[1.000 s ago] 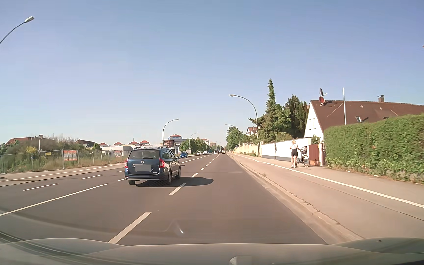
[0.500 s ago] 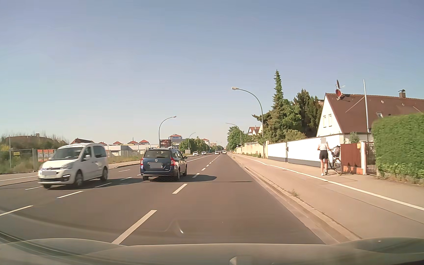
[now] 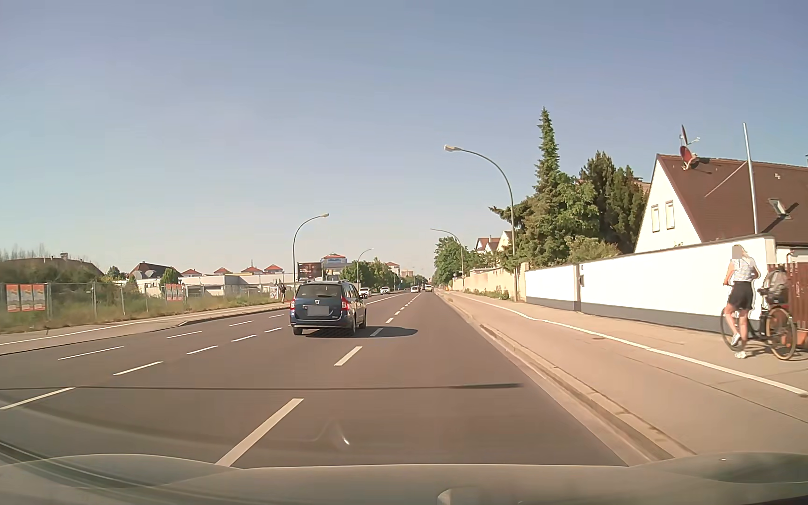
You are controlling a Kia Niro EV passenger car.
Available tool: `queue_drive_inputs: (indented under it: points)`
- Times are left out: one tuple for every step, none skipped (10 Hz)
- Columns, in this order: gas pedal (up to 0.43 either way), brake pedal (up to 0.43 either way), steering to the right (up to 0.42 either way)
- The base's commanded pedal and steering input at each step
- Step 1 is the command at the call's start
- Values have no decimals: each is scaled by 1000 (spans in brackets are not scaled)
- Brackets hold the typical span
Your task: Follow the waypoints while adhering to traffic rules and regulations
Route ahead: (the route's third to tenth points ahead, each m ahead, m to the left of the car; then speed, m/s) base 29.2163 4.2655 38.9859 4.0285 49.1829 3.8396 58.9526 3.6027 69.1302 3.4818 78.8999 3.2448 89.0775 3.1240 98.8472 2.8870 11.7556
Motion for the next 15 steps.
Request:
queue_drive_inputs:
  points:
    - [169,0,-4]
    - [169,0,-4]
    - [169,0,-4]
    - [169,0,-5]
    - [169,0,-5]
    - [169,0,-5]
    - [169,0,-5]
    - [169,0,-5]
    - [169,0,-6]
    - [169,0,-5]
    - [169,0,-5]
    - [169,0,-4]
    - [177,0,-4]
    - [189,0,-3]
    - [189,0,-3]
